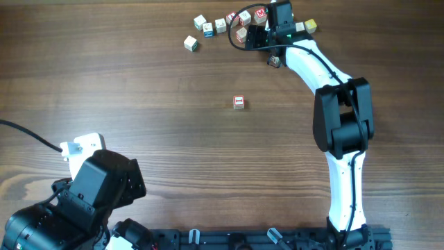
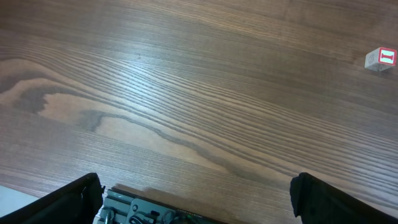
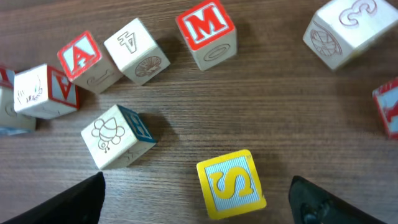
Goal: Form a tower
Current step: 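Grasp the yellow 'S' block with the right gripper and lift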
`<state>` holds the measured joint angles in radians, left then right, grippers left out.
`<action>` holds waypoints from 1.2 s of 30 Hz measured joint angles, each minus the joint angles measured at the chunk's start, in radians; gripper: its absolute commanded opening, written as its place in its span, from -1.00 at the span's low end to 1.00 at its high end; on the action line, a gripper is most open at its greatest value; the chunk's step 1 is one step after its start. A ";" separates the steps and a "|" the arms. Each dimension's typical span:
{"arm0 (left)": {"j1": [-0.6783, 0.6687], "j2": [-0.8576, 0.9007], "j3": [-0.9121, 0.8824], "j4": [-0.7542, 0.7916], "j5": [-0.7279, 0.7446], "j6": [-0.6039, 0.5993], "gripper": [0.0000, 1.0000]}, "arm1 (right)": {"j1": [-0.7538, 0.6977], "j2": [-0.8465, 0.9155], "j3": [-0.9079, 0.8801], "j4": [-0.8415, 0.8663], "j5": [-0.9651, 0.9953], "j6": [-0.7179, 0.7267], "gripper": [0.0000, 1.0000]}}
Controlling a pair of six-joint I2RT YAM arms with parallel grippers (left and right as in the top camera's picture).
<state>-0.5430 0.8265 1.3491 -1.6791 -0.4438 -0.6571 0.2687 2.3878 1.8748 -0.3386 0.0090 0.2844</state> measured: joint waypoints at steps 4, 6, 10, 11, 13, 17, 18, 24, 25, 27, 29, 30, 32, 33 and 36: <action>0.000 0.000 0.000 0.000 0.000 0.000 1.00 | -0.001 0.024 0.000 0.014 0.000 -0.101 0.50; 0.000 0.000 0.000 0.000 0.000 0.000 1.00 | -0.002 0.047 0.000 0.029 0.002 -0.129 0.36; 0.000 0.000 0.000 0.000 0.000 0.000 1.00 | -0.004 0.068 0.000 0.049 0.004 -0.157 0.16; 0.000 0.000 0.000 0.000 0.000 0.000 1.00 | -0.004 0.069 0.000 0.056 0.004 -0.159 0.08; 0.000 0.000 0.000 0.000 0.000 0.000 1.00 | -0.004 0.069 0.000 0.071 0.005 -0.162 -0.04; 0.000 0.000 0.000 0.000 0.000 0.000 1.00 | -0.004 0.069 0.000 0.075 0.011 -0.171 -0.20; 0.000 0.000 0.000 0.000 0.000 0.000 1.00 | -0.004 0.069 0.000 0.074 0.012 -0.173 -0.24; 0.000 0.000 0.000 0.000 0.000 0.000 1.00 | -0.004 0.069 0.005 0.041 0.018 -0.169 -0.39; 0.000 0.000 0.000 0.000 0.000 0.000 1.00 | -0.004 0.068 0.009 0.028 0.018 -0.166 -0.39; 0.000 0.000 0.000 0.000 0.000 0.000 1.00 | -0.004 0.056 0.010 -0.004 0.018 -0.159 -0.42; 0.000 0.000 0.000 0.000 0.000 0.000 1.00 | -0.003 0.034 0.010 -0.032 0.018 -0.154 -0.44; 0.000 0.000 0.000 0.000 0.000 0.000 1.00 | -0.003 0.014 0.010 -0.048 0.018 -0.154 -0.43; 0.000 0.000 0.000 0.000 0.000 0.000 1.00 | 0.003 -0.062 0.010 -0.085 0.019 -0.151 -0.45; 0.000 0.000 0.000 0.000 0.000 0.000 1.00 | 0.007 -0.096 0.010 -0.101 0.019 -0.147 -0.46; 0.000 0.000 0.000 0.000 0.000 0.000 1.00 | 0.032 -0.221 0.011 -0.175 0.019 -0.125 -0.47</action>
<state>-0.5430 0.8265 1.3491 -1.6791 -0.4438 -0.6571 0.3012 2.1670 1.8862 -0.5133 0.0277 0.1596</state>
